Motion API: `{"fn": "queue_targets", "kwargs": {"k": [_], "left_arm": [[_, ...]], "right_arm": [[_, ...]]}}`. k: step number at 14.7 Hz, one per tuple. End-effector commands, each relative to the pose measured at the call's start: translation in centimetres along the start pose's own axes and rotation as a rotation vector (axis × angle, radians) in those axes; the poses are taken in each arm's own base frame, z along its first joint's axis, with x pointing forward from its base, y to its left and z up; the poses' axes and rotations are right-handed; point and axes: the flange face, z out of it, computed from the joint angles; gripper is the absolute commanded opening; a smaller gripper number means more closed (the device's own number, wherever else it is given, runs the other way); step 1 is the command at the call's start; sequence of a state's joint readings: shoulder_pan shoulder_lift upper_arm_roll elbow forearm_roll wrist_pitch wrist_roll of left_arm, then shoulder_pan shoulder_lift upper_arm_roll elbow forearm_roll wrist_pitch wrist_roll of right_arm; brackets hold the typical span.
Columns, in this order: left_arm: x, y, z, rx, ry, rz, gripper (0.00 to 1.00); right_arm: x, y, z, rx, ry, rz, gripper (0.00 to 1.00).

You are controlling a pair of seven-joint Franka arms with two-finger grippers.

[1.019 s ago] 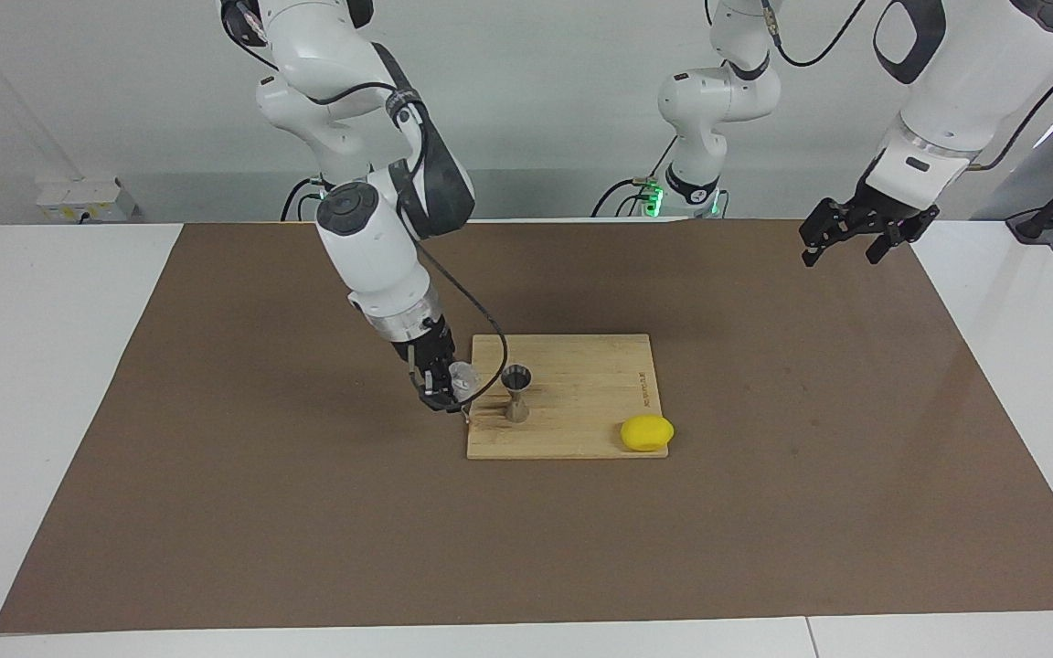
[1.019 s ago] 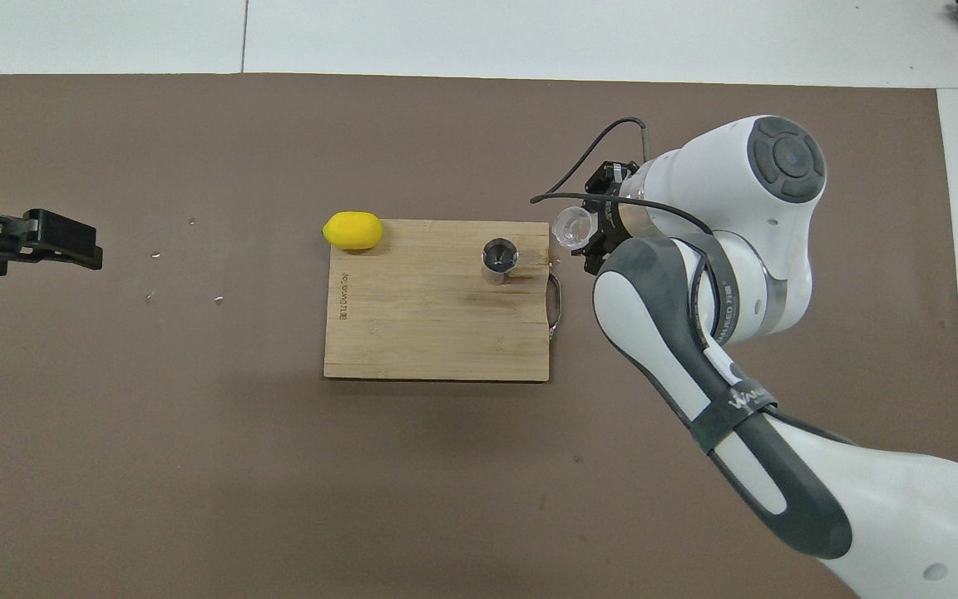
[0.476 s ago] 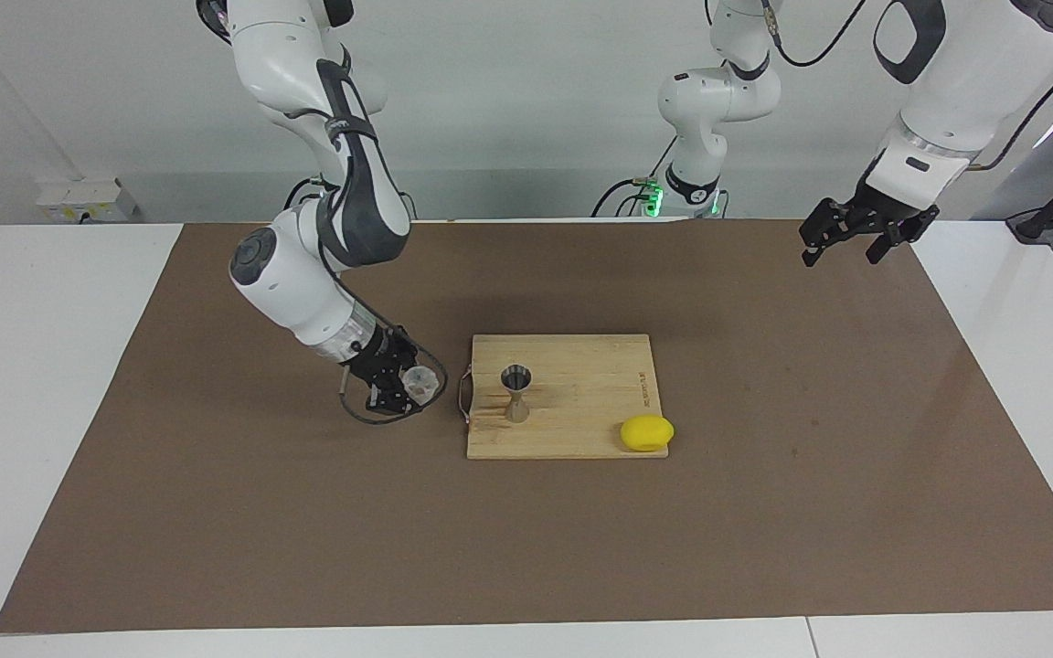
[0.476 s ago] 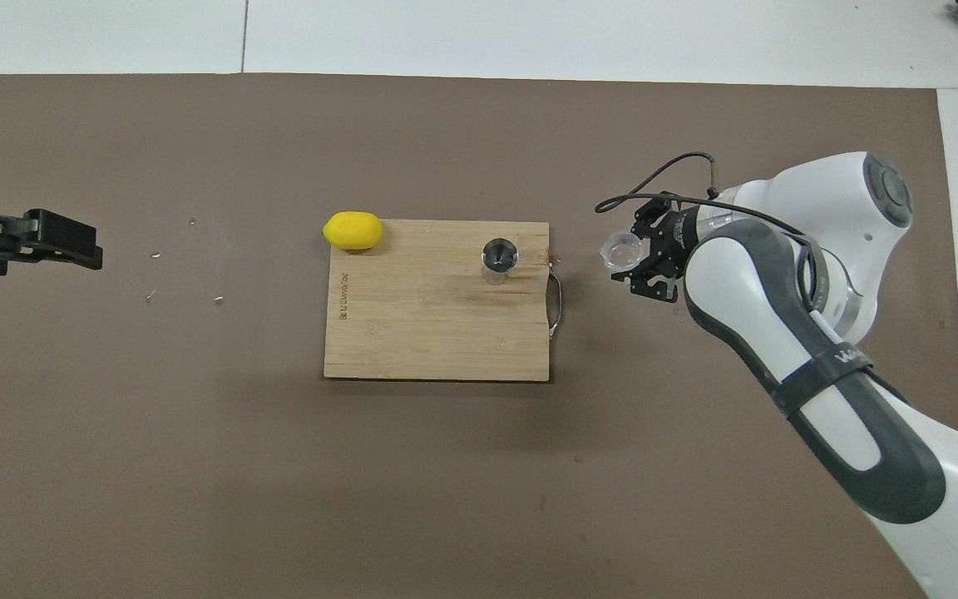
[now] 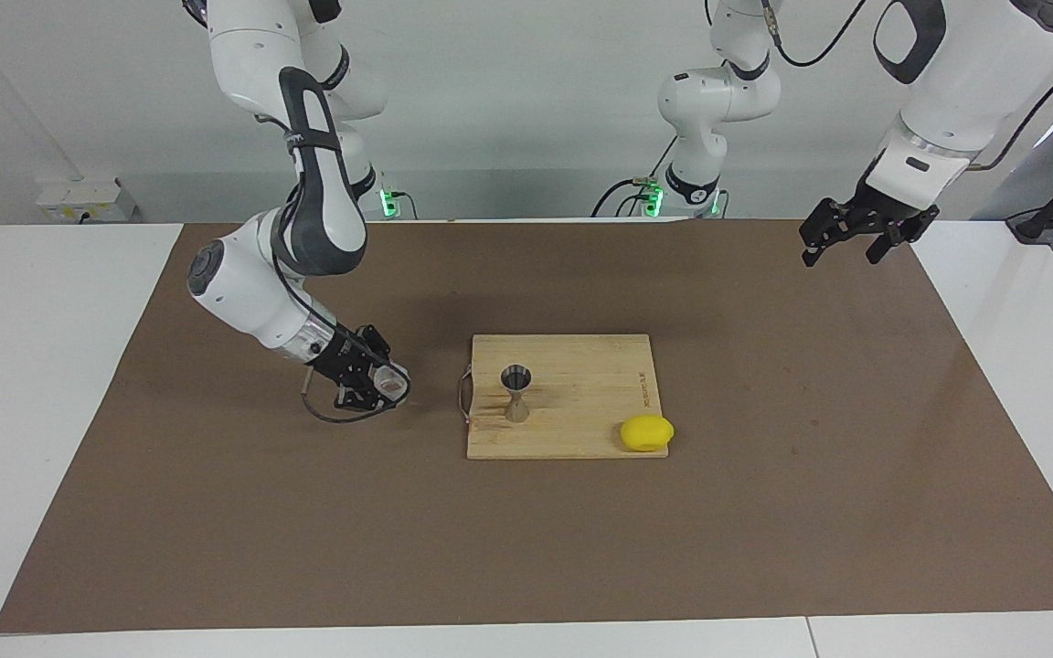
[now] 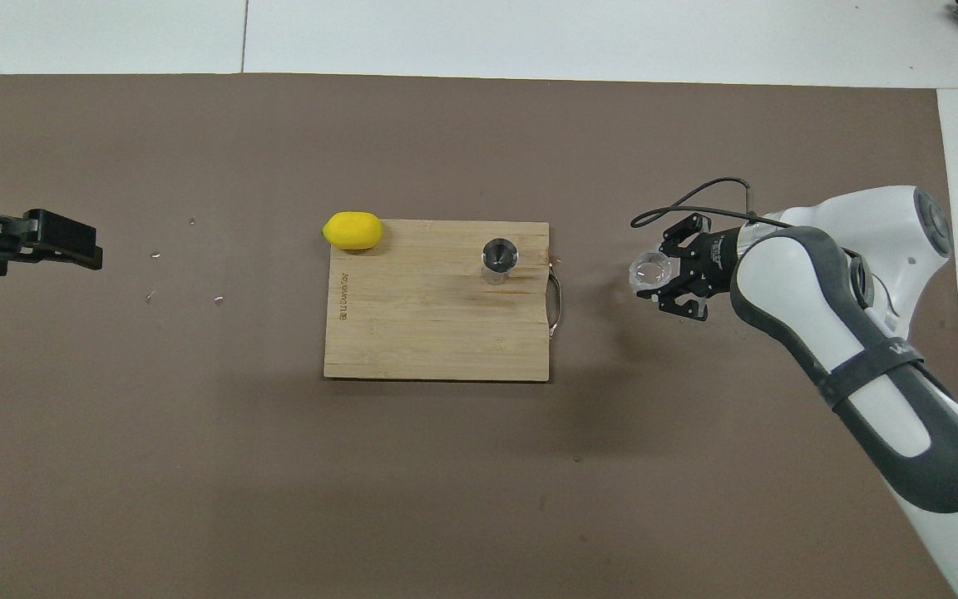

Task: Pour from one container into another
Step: 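Carry the glass cup back toward its starting spot with the right gripper, then lower the glass cup onto the table and open the right gripper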

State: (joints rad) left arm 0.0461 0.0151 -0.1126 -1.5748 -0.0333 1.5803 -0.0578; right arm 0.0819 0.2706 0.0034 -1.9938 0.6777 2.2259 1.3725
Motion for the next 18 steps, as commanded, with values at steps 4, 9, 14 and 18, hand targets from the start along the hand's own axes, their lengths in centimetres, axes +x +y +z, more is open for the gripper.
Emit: {"fn": "queue_targets", "kwargs": {"k": [4,9,14,18], "left_arm": [[-0.8,0.0,-0.1,-0.009,0.006,-0.004,1.0],[-0.8,0.0,-0.1,-0.009,0.006,-0.004,1.0],[-0.8,0.0,-0.1,-0.009,0.006,-0.003,1.0],[-0.8,0.0,-0.1,-0.009,0.006,-0.003,1.0]], "right_arm": [[5.8,0.7,-1.4,-0.001,-0.058,-0.047,0.0],[9.7,1.6,-1.7,-0.015,-0.098,-0.104,0.0],[14.7,2.4,-2.9,-0.031,-0.141,-0.168,0.0],[17.8,3.1,-2.5,-0.029,-0.2,-0.219,0.0]]}}
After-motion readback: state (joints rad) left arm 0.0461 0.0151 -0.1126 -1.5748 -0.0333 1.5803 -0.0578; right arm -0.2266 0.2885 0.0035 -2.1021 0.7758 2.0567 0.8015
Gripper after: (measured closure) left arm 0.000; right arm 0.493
